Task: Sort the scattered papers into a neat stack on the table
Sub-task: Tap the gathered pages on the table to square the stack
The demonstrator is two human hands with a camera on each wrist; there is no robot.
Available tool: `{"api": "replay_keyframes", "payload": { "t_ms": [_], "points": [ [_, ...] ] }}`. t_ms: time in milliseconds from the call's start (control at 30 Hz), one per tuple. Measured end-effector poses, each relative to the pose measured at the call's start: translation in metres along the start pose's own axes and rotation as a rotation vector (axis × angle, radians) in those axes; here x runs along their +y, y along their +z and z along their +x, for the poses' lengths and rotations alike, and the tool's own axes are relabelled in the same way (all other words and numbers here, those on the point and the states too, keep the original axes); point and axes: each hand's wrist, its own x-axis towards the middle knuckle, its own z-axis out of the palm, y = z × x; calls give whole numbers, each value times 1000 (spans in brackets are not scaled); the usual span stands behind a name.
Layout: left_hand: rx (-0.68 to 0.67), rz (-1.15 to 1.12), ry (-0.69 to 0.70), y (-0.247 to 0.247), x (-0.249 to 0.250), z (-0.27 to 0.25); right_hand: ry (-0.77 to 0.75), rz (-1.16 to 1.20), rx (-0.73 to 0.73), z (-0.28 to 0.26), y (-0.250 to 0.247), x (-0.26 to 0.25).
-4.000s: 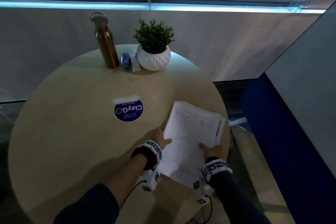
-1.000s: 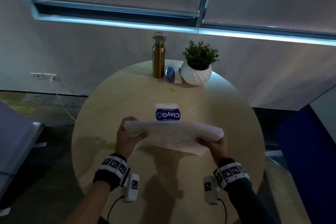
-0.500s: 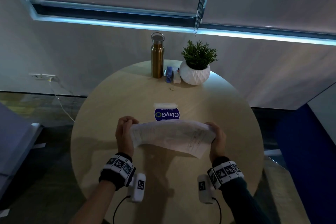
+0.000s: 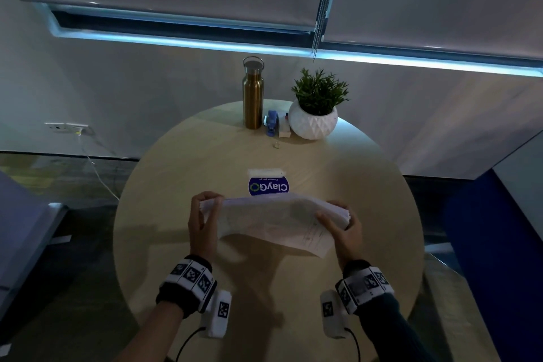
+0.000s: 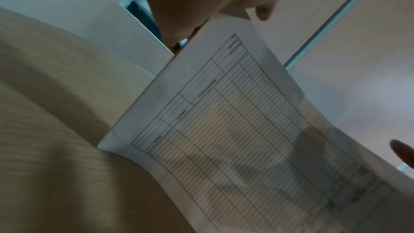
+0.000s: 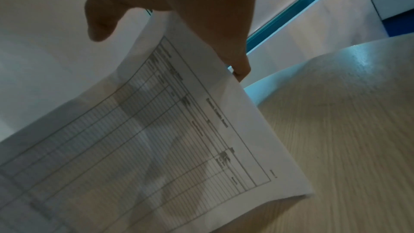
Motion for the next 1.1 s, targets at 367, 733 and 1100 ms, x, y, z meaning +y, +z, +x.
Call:
{"api": "replay_keyframes", "payload": {
  "t_ms": [367,733,1100],
  "points": [
    [-109,38,-52,-3,-7,12,-34,-97,-106,15,-3,12],
    [-174,149,-26,-6,-11,21,-104,-87,-176,26,-9,13],
    [-210,217,-188,-11,-40,22,26,-245,-189,22,-9,25]
  ]
}}
